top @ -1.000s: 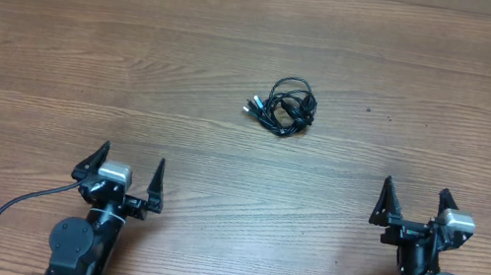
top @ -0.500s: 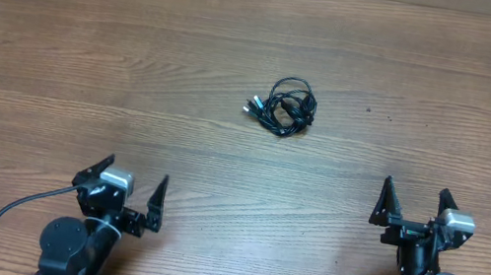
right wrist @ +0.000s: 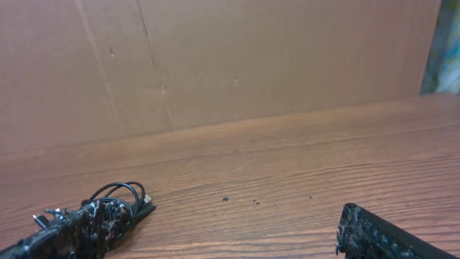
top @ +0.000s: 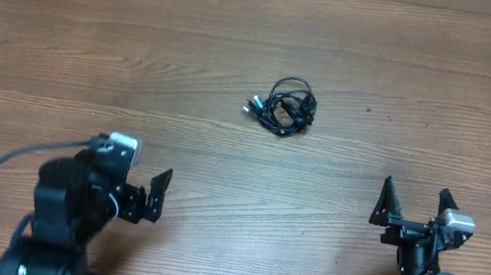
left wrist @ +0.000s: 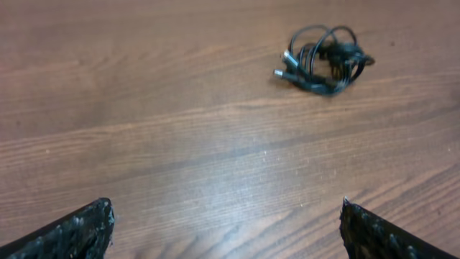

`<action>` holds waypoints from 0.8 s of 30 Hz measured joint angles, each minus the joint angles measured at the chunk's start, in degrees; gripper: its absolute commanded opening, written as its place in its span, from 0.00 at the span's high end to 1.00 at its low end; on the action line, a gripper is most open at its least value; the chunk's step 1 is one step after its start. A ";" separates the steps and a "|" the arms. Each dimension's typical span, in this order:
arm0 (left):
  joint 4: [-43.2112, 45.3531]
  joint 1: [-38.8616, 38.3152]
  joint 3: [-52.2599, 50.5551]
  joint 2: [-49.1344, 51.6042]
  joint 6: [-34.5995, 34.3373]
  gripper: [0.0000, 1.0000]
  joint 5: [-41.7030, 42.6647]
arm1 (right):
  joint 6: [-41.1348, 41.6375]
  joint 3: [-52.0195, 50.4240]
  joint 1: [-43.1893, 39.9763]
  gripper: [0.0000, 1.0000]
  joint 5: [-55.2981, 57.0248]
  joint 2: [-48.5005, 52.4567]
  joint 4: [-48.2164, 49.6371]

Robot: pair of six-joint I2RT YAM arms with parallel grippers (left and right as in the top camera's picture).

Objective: Untangle cables
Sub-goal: 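Raise the left arm and move the left gripper toward the cable bundle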

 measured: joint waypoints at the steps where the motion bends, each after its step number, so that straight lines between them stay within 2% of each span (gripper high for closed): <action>1: -1.66 0.00 2.21 3.37 0.22 0.00 0.02 | -0.04 0.00 0.00 0.00 0.00 0.02 0.02; 8: -11.98 0.00 15.06 21.07 1.88 0.00 0.02 | -0.02 0.00 0.00 0.00 0.02 -0.04 -0.09; 16: -20.13 0.00 25.66 33.48 2.10 0.00 1.03 | -0.04 0.00 0.00 0.00 0.02 -0.04 -0.17; 24: -20.02 0.00 27.28 39.69 2.10 0.00 1.53 | -0.02 0.00 0.00 0.00 0.00 -0.04 -0.17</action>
